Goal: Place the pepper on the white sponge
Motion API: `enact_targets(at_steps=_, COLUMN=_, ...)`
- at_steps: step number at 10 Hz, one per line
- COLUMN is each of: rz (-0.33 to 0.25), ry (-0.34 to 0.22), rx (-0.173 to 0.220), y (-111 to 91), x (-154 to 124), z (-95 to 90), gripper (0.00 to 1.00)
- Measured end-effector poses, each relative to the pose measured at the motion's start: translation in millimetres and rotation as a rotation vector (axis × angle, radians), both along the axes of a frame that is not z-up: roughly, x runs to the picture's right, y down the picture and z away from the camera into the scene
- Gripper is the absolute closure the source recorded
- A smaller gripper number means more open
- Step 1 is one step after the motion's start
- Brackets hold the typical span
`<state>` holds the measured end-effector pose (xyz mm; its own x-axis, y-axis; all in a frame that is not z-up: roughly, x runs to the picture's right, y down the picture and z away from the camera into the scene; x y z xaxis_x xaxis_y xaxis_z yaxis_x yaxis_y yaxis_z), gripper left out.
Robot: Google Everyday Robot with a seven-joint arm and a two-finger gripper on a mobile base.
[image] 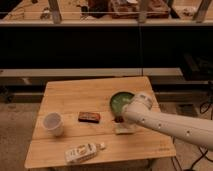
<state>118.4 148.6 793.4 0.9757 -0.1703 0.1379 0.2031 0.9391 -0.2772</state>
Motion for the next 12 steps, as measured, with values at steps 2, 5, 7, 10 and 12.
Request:
enact_targets(at_steps=2, rz=0.001, ry=-0.006, rx=-0.012, y=1.7, x=2.4, z=1.7, gripper=0.66)
enact_targets(at_steps=5, rz=-0.013, ry=0.007, rx=-0.008, y=2.6, x=2.5, z=3.6, gripper=0.36)
enact_targets(at_steps=7, rz=-0.008, ry=0.007, rx=-0.009, y=3.6, x=4.6, z=3.9, gripper=0.21)
enact_targets(at_steps=10, rz=-0.003, ry=-0.004, rx=-0.011, y=4.4, x=5.7, z=4.5, gripper=0.2)
enact_targets(at_steps=12, rz=-0.001, ry=-0.009, rx=-0.008, y=4.2, x=5.1, z=4.2, gripper=0.2)
